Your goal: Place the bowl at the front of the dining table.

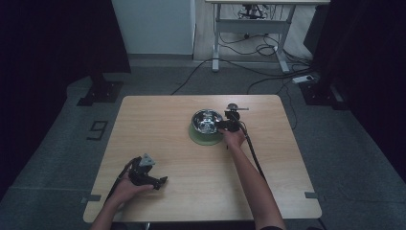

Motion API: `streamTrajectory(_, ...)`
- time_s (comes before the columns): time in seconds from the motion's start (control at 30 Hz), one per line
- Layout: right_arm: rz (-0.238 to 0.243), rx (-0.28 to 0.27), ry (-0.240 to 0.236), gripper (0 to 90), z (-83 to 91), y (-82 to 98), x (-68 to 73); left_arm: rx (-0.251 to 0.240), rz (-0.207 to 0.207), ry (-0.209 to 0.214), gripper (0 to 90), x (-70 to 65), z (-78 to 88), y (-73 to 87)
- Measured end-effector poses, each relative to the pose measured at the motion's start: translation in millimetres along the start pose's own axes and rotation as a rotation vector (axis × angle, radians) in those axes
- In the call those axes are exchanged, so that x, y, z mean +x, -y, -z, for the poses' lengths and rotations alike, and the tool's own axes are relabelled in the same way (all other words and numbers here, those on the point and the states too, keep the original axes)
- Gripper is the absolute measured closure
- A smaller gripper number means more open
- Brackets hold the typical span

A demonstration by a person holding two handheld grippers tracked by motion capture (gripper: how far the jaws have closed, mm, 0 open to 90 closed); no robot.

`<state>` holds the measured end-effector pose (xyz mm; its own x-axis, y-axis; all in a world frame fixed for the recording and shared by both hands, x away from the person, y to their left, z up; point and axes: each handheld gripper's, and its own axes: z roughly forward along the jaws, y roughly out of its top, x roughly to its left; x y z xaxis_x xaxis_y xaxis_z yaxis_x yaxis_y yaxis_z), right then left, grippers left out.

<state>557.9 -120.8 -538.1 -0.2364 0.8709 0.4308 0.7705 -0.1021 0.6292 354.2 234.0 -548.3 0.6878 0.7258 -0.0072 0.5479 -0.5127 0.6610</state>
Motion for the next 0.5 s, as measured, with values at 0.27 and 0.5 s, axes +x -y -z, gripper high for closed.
streamTrajectory(0.27, -0.023, -0.031, -0.036, 54.9, 5.9, 4.8, -5.6, 0.0, 0.001, 0.0, 0.1, -0.1, 0.0, 0.0)
streamTrajectory(0.5, -0.017, -0.045, -0.07, 51.9, 16.4, 7.1, -7.3, 0.0, 0.0, 0.0, 0.0, 0.0, 0.0, 0.0)
